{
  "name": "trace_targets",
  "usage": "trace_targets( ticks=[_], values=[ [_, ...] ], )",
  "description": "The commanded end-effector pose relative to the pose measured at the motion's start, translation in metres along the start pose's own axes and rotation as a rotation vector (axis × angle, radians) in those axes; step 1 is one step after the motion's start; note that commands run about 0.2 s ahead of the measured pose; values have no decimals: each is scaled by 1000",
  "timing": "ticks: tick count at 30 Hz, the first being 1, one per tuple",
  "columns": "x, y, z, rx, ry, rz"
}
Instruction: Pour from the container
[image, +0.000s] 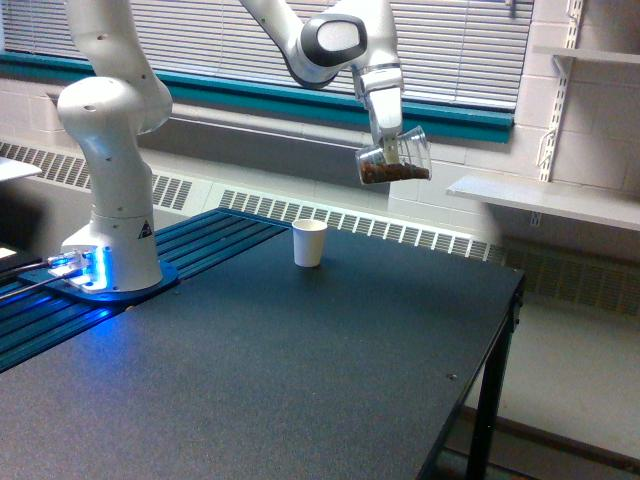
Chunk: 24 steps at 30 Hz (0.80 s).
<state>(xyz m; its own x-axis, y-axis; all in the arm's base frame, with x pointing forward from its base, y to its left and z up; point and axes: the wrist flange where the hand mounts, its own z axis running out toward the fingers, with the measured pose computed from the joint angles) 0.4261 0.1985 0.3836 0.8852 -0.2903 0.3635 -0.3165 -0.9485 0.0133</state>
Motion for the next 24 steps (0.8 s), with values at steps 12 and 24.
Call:
trace_targets(
  ticks=[12, 24],
  values=[
    [-42, -18, -8, 8, -1, -40],
    [-72, -23, -14, 0, -3, -130]
  ],
)
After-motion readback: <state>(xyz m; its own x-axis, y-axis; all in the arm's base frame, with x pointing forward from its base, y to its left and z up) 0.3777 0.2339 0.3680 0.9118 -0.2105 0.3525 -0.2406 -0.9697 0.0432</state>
